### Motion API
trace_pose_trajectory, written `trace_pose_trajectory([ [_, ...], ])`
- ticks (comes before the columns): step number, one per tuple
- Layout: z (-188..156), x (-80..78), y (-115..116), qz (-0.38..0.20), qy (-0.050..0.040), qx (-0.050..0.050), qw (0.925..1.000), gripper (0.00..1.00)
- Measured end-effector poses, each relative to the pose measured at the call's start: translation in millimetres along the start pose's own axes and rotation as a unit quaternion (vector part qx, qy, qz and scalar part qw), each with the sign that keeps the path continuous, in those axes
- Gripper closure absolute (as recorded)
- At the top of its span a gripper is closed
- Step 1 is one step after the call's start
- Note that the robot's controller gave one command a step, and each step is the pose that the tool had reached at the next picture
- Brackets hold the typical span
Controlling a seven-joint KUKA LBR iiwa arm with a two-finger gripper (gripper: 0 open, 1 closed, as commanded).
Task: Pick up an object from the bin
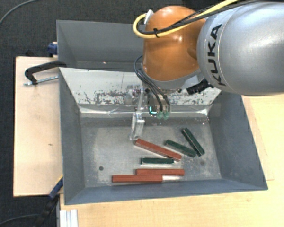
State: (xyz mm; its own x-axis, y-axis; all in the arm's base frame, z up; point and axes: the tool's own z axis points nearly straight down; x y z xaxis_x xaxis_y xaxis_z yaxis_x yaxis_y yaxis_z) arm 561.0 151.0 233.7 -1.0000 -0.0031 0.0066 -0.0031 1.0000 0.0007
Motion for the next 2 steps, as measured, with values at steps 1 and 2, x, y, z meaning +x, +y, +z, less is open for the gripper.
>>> trace_pose_trajectory([
  [1, 53.9, 20.3, -62.4, -0.157, -0.0009, 0.002, 0.9876, 0.00],
  [2, 165.9, 0.7, -94.8, -0.084, -0.0008, 0.000, 0.9965, 0.00],
])
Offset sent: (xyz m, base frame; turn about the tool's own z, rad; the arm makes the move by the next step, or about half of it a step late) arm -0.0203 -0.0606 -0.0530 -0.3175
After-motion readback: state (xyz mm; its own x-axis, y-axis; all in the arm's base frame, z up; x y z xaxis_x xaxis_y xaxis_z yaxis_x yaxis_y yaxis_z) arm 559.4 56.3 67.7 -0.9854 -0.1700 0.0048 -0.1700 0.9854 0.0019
